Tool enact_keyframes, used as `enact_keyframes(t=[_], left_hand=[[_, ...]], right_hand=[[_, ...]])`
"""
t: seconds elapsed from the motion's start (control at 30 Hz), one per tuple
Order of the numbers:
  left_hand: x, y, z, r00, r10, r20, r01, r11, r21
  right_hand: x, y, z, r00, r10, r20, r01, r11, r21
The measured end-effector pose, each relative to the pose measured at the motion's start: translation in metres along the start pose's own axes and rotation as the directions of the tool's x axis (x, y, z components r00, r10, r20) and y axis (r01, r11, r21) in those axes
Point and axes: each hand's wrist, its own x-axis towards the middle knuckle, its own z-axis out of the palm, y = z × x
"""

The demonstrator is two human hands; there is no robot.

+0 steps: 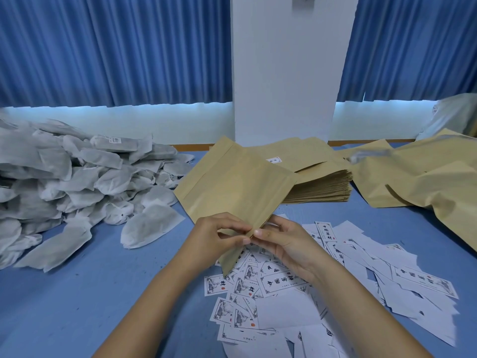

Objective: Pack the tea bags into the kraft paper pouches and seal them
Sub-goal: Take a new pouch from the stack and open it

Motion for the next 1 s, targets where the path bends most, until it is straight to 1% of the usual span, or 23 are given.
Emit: enact_keyframes(t=[0.17, 0.27, 0.33, 0.4, 0.47, 0.5, 0.57, 0.7, 0.77, 0.87, 0.93, 0.97, 1.0], left_hand=[[0.0, 0.0, -0.002, 1.0, -0.003, 0.014, 0.003, 1.0, 0.021], [-0.001, 0.003, 0.0, 0.999, 0.048, -0.011, -0.047, 0.996, 0.074], [-0.002, 0.002, 0.008, 0.987, 0.136, -0.081, -0.112, 0.962, 0.249], [-0.005, 0.001, 0.022, 0.969, 0.211, -0.124, -0.136, 0.884, 0.447], [-0.006, 0.0, 0.034, 0.967, 0.221, -0.127, -0.126, 0.849, 0.514], [-0.007, 0.0, 0.037, 0.97, 0.206, -0.131, -0.111, 0.85, 0.515], [-0.007, 0.0, 0.038, 0.97, 0.181, -0.164, -0.081, 0.871, 0.485], [-0.008, 0.006, 0.033, 0.942, 0.19, -0.276, -0.079, 0.927, 0.366], [-0.008, 0.009, 0.031, 0.95, 0.197, -0.242, -0.101, 0.927, 0.36], [-0.007, 0.011, 0.028, 0.961, 0.24, -0.139, -0.171, 0.906, 0.386], [-0.006, 0.008, 0.028, 0.961, 0.263, -0.089, -0.191, 0.857, 0.478], [-0.006, 0.006, 0.031, 0.964, 0.25, -0.092, -0.161, 0.821, 0.547], [-0.005, 0.005, 0.034, 0.962, 0.249, -0.113, -0.124, 0.765, 0.632]], right_hand=[[0.0, 0.0, 0.001, 1.0, -0.011, 0.008, 0.011, 1.0, -0.019], [-0.001, -0.001, 0.002, 1.0, -0.01, 0.003, 0.01, 1.0, -0.018], [0.0, 0.001, 0.004, 1.0, -0.022, -0.019, 0.022, 1.0, 0.004], [0.002, 0.004, 0.008, 0.994, -0.044, -0.097, 0.044, 0.999, 0.001], [0.004, 0.006, 0.011, 0.982, -0.067, -0.176, 0.05, 0.994, -0.1], [0.005, 0.007, 0.012, 0.979, -0.074, -0.192, 0.047, 0.989, -0.138], [0.003, 0.007, 0.013, 0.98, -0.081, -0.181, 0.053, 0.986, -0.156], [0.0, 0.006, 0.014, 0.994, -0.07, -0.083, 0.064, 0.995, -0.076], [0.001, 0.005, 0.015, 0.993, -0.078, -0.093, 0.069, 0.993, -0.094], [0.002, 0.008, 0.019, 0.975, -0.112, -0.189, 0.077, 0.98, -0.182], [0.002, 0.011, 0.023, 0.947, -0.178, -0.268, 0.082, 0.94, -0.332], [0.003, 0.013, 0.025, 0.933, -0.216, -0.289, 0.084, 0.909, -0.408], [0.004, 0.015, 0.027, 0.921, -0.251, -0.299, 0.087, 0.879, -0.469]])
